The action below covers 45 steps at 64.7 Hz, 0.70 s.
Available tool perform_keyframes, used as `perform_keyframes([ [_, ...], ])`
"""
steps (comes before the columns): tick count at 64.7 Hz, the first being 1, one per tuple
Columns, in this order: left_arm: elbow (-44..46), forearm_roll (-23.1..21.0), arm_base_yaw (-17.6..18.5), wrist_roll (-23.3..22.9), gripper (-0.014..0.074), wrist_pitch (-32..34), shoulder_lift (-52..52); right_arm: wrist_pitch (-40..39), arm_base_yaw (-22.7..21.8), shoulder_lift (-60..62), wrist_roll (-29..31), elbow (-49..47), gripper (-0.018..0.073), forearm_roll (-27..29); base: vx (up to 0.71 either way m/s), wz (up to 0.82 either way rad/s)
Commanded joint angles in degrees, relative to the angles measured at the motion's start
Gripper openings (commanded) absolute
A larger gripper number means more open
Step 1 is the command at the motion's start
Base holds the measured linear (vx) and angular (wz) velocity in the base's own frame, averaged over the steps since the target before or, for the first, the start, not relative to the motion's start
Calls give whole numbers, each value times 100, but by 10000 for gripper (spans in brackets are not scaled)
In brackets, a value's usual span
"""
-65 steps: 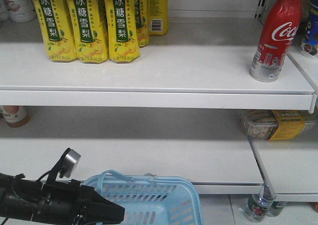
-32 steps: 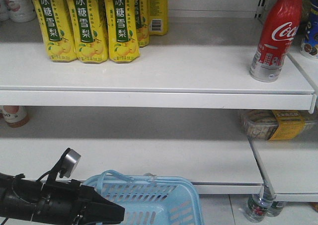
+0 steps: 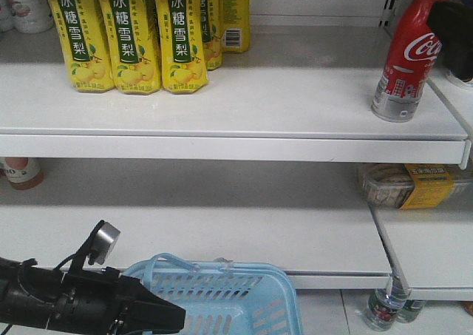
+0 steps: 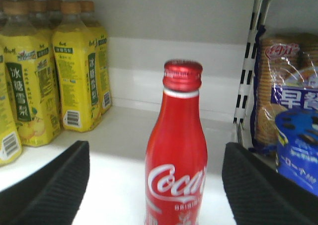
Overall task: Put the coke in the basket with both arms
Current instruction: 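Reach the open right gripper toward the red Coca-Cola bottle, then close the right gripper on the bottle neck and lift it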
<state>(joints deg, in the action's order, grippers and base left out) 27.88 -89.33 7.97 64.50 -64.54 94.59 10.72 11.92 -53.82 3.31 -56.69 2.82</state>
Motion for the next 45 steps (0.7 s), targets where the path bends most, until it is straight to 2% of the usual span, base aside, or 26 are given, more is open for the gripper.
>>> perform_keyframes([
  [1, 94, -323, 13, 52, -6, -609, -212, -445, 10, -161, 43, -410, 543, -34, 0, 0],
  [33, 94, -323, 13, 52, -6, -609, -212, -488, -2, -901, -46, -854, 543, -56, 0, 0],
  [45, 94, -323, 13, 52, -6, -609, -212, -725, -283, -992, -70, -854, 543, 26, 0, 0],
])
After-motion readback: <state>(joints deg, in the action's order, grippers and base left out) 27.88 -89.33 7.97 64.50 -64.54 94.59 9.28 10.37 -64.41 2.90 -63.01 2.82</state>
